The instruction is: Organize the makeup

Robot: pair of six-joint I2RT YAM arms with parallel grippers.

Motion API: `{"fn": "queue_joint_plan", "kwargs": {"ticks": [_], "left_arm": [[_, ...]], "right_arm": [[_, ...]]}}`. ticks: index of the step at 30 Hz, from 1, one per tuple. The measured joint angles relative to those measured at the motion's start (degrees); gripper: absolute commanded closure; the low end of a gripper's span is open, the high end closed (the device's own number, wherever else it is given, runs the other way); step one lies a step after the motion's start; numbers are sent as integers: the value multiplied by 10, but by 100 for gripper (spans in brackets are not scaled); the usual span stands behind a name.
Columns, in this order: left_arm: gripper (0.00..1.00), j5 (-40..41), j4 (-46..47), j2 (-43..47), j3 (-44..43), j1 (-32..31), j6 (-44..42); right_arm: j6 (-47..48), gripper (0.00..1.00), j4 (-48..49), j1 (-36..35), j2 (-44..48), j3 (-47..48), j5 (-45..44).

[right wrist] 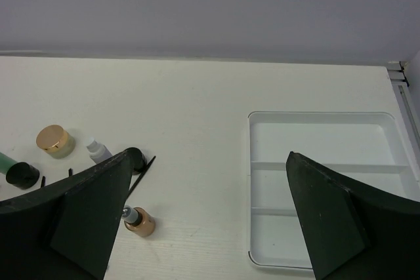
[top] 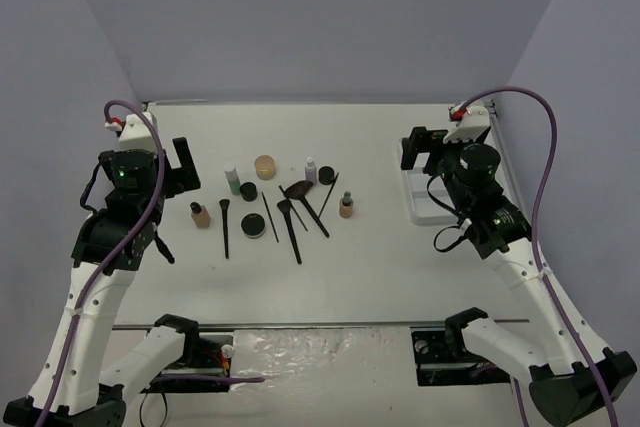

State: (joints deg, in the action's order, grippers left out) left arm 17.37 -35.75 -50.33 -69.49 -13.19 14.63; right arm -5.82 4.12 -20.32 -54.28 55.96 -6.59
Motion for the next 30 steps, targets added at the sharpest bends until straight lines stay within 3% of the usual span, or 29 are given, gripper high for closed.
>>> {"fn": "queue_joint_plan", "kwargs": {"ticks": [13,21,30], "left_arm": [[3,-59,-6,-50,0,-4,48],[3,-69,-10,-179,6,-135,141],[30,-45,31,-243,50,-248,273]], "right_arm": [[-5,0,0,0,-25,4,42],[-26,0,-1,0,-42,4,53],[-33,0,-20,0,-42,4,75]]}}
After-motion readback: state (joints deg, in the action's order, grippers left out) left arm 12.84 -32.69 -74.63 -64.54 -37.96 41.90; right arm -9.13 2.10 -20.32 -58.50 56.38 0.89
